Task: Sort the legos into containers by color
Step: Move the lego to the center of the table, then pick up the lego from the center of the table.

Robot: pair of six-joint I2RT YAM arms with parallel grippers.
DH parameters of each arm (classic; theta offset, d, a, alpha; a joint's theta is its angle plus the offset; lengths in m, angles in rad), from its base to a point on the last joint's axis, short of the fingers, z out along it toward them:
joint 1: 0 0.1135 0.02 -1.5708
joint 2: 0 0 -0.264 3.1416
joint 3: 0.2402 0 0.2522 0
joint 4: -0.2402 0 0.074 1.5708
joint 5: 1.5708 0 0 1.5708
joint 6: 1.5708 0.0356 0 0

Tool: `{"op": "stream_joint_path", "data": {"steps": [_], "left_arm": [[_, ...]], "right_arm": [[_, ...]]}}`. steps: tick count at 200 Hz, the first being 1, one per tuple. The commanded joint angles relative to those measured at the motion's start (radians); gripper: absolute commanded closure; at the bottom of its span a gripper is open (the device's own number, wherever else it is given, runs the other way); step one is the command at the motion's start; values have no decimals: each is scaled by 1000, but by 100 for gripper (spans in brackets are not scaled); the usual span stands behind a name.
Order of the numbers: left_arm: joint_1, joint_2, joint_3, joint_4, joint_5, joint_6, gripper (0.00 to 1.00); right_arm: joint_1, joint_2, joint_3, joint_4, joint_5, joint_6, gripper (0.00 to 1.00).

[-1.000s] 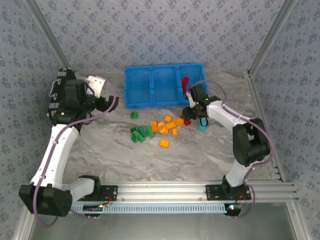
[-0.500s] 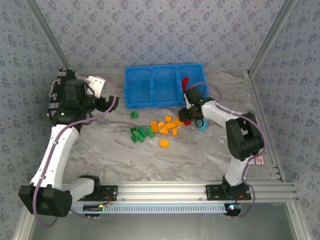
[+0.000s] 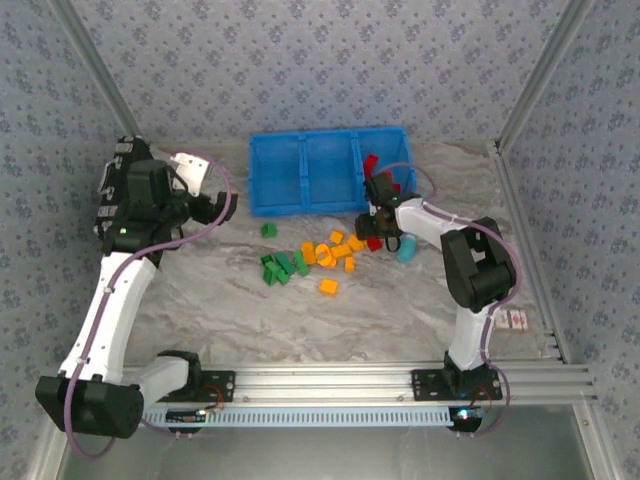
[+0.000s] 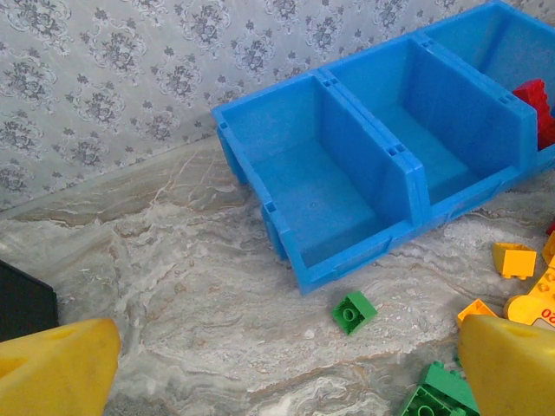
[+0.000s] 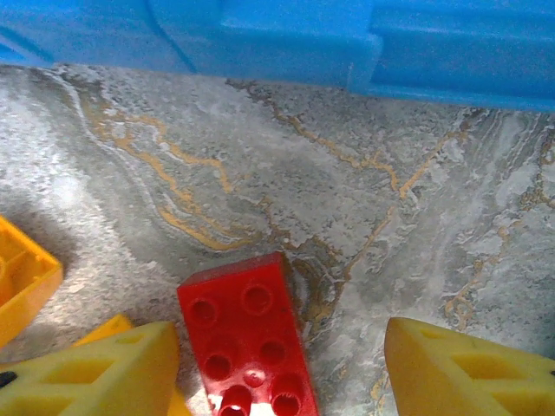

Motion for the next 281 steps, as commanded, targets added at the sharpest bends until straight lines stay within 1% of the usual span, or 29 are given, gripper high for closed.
{"op": "stream_joint_path", "data": {"steps": [1,97,129,161,191,210,246,281], "left_arm": [[-6,-15,9,-1,7,4,0],[-7,-6,10,-2,2,8,0],[-5,-6,10,-4,0,7,0],[-7,-6,10,-4,4,6,0],[-7,-9,12,-4,7,4,0],[-5,-11,13,-4,9,4,0],[-5,-14,12,-6,7,5,0],[-5,-17,13,-7,4,7,0]], "right_arm": [[3,44,13,-42,37,6,34],[7,109,44,-80,22,-15,31],[17,79,15,-117,46,-14,34],[18,31,-50,-134,65,5,42],[18,4,-76,-155,96,16,42],[16,2,-76,-156,94,13,42],[23,29,-23,-155,90,-1,37],[20,66,20,-182,95,-16,39]]}}
